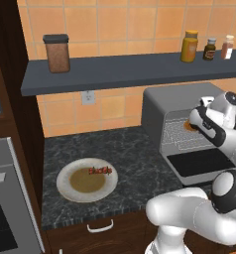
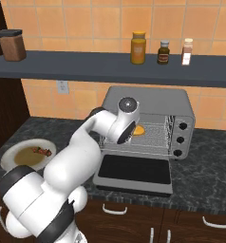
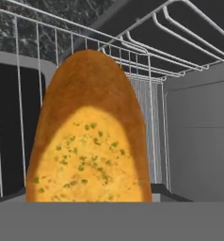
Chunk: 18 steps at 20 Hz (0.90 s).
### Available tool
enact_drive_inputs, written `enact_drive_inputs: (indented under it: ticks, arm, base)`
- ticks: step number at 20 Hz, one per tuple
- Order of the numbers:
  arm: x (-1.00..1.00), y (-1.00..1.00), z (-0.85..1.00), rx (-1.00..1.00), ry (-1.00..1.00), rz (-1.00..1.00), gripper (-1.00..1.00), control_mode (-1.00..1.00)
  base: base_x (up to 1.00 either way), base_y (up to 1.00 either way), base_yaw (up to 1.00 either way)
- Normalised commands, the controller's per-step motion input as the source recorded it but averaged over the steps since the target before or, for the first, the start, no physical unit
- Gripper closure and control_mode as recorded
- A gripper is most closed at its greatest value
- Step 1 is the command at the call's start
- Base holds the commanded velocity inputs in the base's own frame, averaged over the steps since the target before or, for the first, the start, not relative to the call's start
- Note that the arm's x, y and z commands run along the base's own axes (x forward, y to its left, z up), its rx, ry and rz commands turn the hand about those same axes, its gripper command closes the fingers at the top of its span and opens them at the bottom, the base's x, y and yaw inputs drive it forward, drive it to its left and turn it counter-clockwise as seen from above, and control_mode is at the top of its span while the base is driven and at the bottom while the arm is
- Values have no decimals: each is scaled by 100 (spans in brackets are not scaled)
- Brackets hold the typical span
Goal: Pick up the kebab skewer and baguette bread, and place them inside the toaster oven. Close the toaster oven door and start by setting the timer.
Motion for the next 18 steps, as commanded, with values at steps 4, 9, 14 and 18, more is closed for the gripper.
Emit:
enact_drive_inputs:
  ticks: [4,9,14,18]
  arm:
    - [22,0,-32,0,0,0,100,-100]
    - [34,0,-1,3,0,0,100,-100]
    - [36,0,0,4,0,0,-100,-100]
    - [8,0,0,0,0,0,-100,-100]
  base:
    - [0,0,0]
    - [0,0,0]
    - [0,0,0]
    - [0,0,0]
